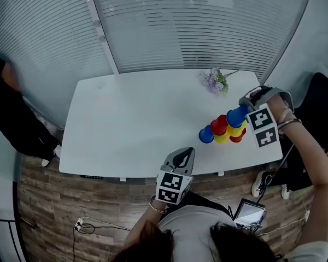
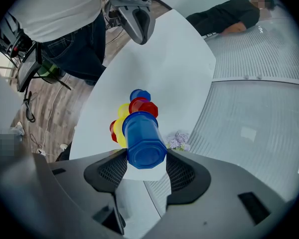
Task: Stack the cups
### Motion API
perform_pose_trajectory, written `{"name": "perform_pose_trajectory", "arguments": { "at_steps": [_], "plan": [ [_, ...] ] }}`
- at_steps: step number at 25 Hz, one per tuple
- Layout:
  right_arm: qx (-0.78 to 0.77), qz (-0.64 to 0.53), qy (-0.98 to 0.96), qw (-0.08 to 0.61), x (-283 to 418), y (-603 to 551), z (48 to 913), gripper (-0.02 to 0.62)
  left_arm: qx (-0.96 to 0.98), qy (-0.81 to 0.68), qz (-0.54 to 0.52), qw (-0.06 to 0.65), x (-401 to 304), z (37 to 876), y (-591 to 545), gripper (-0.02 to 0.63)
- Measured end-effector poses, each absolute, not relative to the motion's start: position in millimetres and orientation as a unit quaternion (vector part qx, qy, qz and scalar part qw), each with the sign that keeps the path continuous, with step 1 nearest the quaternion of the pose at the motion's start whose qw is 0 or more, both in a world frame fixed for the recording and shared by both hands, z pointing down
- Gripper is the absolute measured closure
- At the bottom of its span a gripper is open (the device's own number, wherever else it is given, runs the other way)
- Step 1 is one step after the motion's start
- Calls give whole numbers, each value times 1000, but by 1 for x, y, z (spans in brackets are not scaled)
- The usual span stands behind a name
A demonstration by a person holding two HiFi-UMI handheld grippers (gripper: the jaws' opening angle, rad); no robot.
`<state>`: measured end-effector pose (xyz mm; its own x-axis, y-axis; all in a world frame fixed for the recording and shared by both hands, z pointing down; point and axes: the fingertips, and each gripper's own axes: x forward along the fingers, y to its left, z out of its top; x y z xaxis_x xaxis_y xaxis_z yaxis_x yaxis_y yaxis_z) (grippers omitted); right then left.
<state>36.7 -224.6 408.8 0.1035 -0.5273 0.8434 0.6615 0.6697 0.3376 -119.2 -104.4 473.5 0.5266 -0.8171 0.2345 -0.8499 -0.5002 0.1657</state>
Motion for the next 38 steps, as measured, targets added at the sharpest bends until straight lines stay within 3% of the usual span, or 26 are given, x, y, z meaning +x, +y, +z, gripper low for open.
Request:
{"name": "perform_pose_trajectory", "arguments": {
  "at_steps": [32, 38],
  "plan": [
    [-33, -405, -555, 726, 35, -230, 403, 305, 866, -479, 55, 134, -115, 473, -110, 588],
    [32, -376, -615, 693, 36, -226, 389, 342, 865, -482, 54, 129, -119, 463, -112, 588]
  ]
}}
